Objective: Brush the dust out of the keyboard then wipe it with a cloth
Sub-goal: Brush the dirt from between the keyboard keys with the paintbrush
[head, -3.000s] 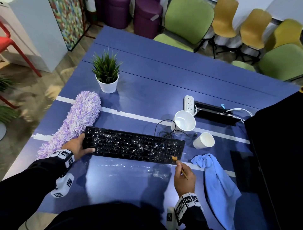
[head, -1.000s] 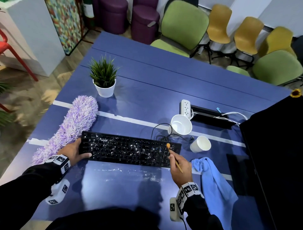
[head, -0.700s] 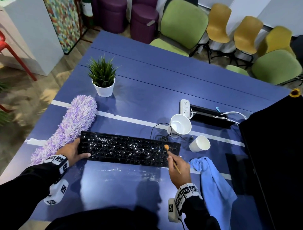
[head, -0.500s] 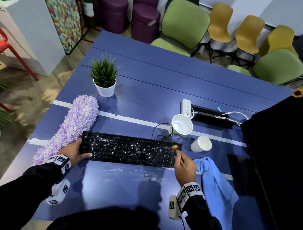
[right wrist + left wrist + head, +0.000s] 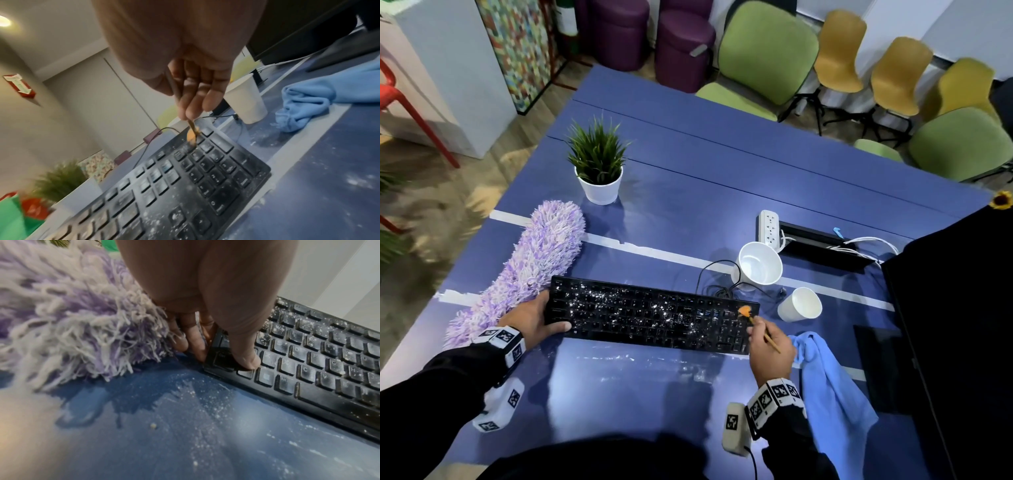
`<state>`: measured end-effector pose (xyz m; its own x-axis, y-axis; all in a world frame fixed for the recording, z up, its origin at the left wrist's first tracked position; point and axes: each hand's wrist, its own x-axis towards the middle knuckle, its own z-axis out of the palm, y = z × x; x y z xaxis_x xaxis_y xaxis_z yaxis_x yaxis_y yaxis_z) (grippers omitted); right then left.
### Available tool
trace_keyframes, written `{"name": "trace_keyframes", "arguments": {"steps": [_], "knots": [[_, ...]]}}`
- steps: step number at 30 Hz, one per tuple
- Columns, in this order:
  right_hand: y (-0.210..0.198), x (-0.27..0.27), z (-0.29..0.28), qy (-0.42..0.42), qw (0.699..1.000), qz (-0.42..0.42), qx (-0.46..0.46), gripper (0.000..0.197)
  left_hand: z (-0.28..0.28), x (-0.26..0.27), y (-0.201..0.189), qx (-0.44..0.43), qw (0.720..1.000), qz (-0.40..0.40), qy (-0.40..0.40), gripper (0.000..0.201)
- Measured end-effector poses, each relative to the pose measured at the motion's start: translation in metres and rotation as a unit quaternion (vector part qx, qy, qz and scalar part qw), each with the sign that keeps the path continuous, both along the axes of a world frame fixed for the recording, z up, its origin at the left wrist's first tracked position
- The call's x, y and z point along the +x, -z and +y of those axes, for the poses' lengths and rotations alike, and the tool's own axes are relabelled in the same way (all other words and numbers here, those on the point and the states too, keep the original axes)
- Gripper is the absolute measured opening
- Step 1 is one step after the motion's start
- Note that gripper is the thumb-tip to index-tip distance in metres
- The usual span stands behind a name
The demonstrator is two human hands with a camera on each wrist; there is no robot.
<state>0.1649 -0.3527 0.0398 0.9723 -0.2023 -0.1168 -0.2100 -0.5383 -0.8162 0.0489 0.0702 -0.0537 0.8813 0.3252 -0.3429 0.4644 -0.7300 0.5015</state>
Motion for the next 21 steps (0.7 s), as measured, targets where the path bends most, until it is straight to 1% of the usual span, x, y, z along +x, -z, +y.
{"name": "trace_keyframes", "arguments": {"steps": [2,3,4,6,7,9,10,11,12,14,15,16,19,20,21], "knots": [[-0.004,-0.004,0.010,-0.076,0.997,0.007,-0.023,0.029,0.000,0.000,-0.002,-0.003,1.000,0.001,0.003,0.073],[-0.006,-0.005,0.014,-0.100,0.994,0.004,-0.037,0.028,0.001,0.000,-0.003,-0.003,1.000,0.003,0.005,0.073],[-0.006,-0.004,0.015,-0.097,0.994,-0.004,-0.040,0.026,0.002,0.000,-0.004,-0.003,1.000,0.004,0.005,0.074],[-0.006,-0.001,0.013,-0.057,0.998,-0.021,-0.019,0.021,0.001,-0.001,-0.005,-0.011,1.000,0.002,0.004,0.077],[-0.005,-0.001,0.011,-0.060,0.998,-0.019,-0.012,0.021,0.000,-0.001,-0.005,-0.014,1.000,-0.002,0.003,0.076],[-0.004,-0.005,0.013,-0.131,0.991,-0.005,-0.029,0.020,-0.001,0.000,-0.006,-0.017,1.000,-0.002,0.002,0.073],[-0.003,-0.008,0.013,-0.153,0.987,-0.008,-0.045,0.021,-0.001,0.000,-0.006,-0.013,1.000,-0.001,0.003,0.072],[-0.003,-0.009,0.012,-0.147,0.987,-0.016,-0.057,0.021,-0.001,0.001,-0.006,-0.008,1.000,0.002,0.004,0.072],[-0.003,-0.009,0.009,-0.121,0.991,-0.023,-0.062,0.022,-0.002,0.002,-0.007,-0.004,1.000,0.003,0.005,0.072],[-0.004,-0.009,0.001,-0.043,0.997,-0.026,-0.062,0.024,-0.003,0.000,-0.007,-0.003,1.000,-0.002,0.001,0.072],[-0.003,-0.010,0.000,-0.020,0.997,-0.027,-0.069,0.023,-0.003,-0.001,-0.006,-0.006,1.000,-0.003,-0.002,0.072],[-0.003,-0.013,0.001,-0.024,0.996,-0.034,-0.073,0.023,-0.002,-0.002,-0.006,-0.009,1.000,-0.005,-0.003,0.072],[0.002,-0.024,0.010,-0.108,0.991,-0.028,-0.070,0.022,-0.002,0.000,-0.010,0.006,1.000,0.001,0.002,0.071],[0.003,-0.025,0.009,-0.102,0.992,-0.022,-0.069,0.022,-0.005,0.001,-0.011,0.009,1.000,0.001,0.004,0.071],[0.004,-0.023,0.007,-0.070,0.995,-0.017,-0.065,0.023,-0.006,0.001,-0.012,0.011,1.000,0.001,0.002,0.071]]}}
